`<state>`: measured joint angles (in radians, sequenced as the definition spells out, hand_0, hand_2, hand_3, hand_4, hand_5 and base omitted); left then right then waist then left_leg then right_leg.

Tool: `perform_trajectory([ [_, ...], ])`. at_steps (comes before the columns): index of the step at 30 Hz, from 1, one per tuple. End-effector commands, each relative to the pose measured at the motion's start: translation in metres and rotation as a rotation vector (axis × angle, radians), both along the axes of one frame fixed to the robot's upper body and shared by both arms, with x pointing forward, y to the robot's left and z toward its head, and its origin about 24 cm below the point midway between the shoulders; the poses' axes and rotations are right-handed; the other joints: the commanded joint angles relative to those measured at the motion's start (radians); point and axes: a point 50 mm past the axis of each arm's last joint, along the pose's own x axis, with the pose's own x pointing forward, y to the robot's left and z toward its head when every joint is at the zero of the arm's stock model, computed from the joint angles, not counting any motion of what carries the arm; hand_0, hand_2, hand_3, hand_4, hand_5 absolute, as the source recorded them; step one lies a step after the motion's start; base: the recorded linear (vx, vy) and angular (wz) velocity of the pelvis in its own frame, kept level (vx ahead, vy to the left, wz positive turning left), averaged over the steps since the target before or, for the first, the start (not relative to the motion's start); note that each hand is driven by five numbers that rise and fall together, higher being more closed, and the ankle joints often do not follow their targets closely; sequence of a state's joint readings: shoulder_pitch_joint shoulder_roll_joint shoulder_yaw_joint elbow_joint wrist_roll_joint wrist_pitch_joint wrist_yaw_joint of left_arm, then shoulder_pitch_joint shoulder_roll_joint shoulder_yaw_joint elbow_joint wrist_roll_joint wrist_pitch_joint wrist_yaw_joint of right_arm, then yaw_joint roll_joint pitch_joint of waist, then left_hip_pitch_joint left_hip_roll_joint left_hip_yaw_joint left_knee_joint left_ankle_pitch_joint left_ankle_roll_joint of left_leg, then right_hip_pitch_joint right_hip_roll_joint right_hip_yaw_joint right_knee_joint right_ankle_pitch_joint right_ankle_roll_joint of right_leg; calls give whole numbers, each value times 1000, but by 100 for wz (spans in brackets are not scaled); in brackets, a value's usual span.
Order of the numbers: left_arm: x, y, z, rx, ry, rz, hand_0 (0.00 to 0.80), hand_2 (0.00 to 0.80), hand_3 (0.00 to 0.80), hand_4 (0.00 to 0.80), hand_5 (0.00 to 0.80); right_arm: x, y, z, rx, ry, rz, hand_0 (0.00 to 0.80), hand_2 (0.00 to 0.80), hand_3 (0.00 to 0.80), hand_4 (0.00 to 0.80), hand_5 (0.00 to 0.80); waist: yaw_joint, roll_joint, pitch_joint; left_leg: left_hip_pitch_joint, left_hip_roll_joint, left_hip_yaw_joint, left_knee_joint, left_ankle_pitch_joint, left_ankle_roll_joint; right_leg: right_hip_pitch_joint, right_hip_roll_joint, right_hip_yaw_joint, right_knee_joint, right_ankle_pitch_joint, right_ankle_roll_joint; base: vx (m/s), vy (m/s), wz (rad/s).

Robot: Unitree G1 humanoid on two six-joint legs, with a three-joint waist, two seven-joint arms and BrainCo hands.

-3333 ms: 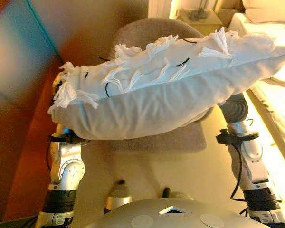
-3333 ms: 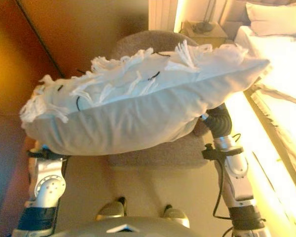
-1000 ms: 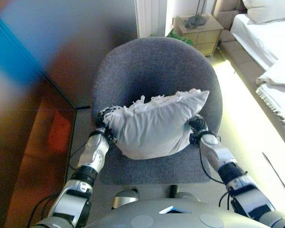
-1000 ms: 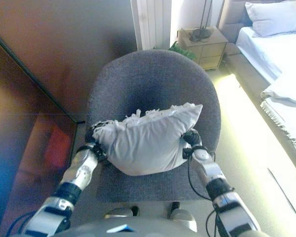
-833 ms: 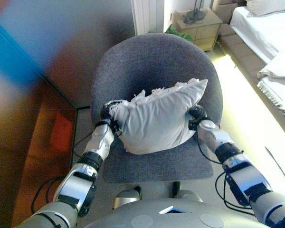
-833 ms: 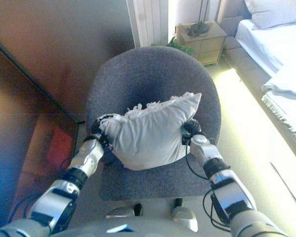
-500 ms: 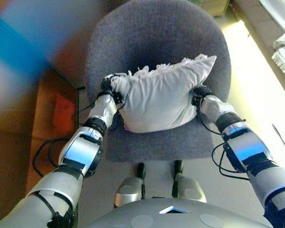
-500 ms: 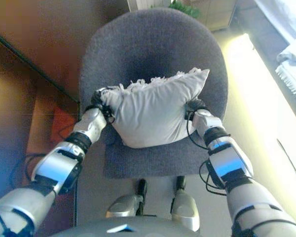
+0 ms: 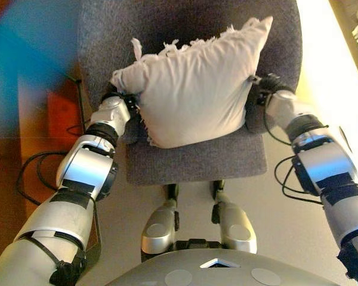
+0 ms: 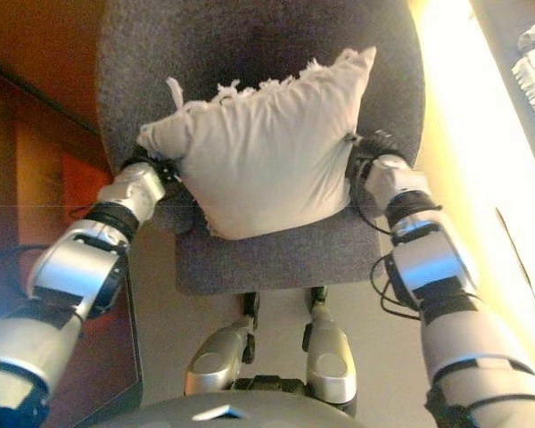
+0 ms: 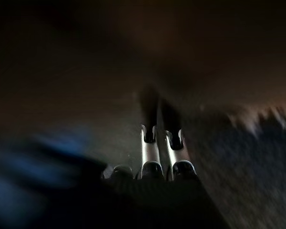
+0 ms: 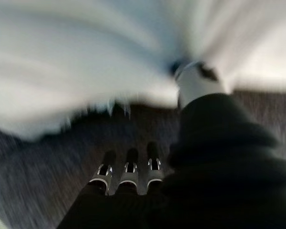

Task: Pick up the cushion and take it to the sofa

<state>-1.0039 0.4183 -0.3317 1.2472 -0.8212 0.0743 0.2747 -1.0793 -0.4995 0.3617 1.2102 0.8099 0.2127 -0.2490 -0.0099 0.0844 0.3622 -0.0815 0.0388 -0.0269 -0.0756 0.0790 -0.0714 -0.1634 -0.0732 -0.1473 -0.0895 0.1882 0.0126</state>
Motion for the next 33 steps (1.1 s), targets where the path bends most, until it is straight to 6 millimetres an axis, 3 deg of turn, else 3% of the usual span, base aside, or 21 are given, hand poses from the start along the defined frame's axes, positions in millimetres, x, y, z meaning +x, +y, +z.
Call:
perform_trajectory([
  [1,-13,41,-3,46,5,141,0,0,0,0,0,3,-35,51,29,-187,-116,0,0,0,0,0,8,-25,-7,-49,-11,30,43,1,-31,26,-62,41,54,-98,91,-20,42,0],
  [4,-28,71,-7,64,8,241,0,0,0,0,0,-8,-63,58,31,-269,-167,0,0,0,0,0,17,-30,-4,-56,-13,35,49,-3,-28,16,-65,34,67,-104,93,0,0,0],
  [9,-49,107,-12,21,13,370,0,0,0,0,0,-22,-93,75,8,-380,-186,0,0,0,0,0,18,-38,-4,-64,-18,37,54,-9,-26,-2,-67,29,83,-111,97,-9,1,2],
  [14,-67,128,-10,116,-24,506,0,0,0,0,0,-38,-112,72,-65,-405,-217,0,0,0,0,0,21,-50,-6,-72,-24,35,65,-15,-22,-11,-67,25,96,-118,101,-11,-14,1],
  [16,-79,140,-6,211,-66,604,0,0,0,0,0,-48,-120,64,-75,-425,-227,0,0,0,0,0,26,-55,-6,-73,-26,32,68,-18,-21,-11,-67,19,99,-121,100,-42,-60,6],
  [18,-93,143,-13,268,-89,659,0,0,0,0,0,-58,-122,53,-91,-467,-253,0,0,0,0,0,34,-65,-5,-76,-28,25,75,-26,-19,-6,-65,15,98,-124,99,-63,-108,3],
  [22,-122,132,-65,292,46,607,0,0,0,0,0,-75,-112,16,-136,-396,-252,0,0,0,0,0,43,-84,-12,-65,-33,17,78,-32,-14,16,-62,3,94,-123,99,-45,-94,3],
  [25,-156,124,-107,289,174,547,0,0,0,0,0,-96,-110,-23,-148,-291,-227,0,0,0,0,0,42,-92,-31,-35,-34,22,72,-33,-9,51,-58,-4,85,-122,97,3,-35,18],
  [29,-200,106,-146,321,250,518,0,0,0,0,0,-140,-104,-87,-74,-153,-252,0,0,0,0,0,49,-91,-77,16,-36,22,59,-33,-2,111,-53,-15,72,-123,90,67,-22,19],
  [33,-242,75,-185,327,401,366,0,0,0,0,0,-186,-89,-148,-7,28,-313,0,0,0,0,0,62,-102,-139,66,-37,22,58,-40,4,170,-48,-27,63,-123,82,101,-46,10],
])
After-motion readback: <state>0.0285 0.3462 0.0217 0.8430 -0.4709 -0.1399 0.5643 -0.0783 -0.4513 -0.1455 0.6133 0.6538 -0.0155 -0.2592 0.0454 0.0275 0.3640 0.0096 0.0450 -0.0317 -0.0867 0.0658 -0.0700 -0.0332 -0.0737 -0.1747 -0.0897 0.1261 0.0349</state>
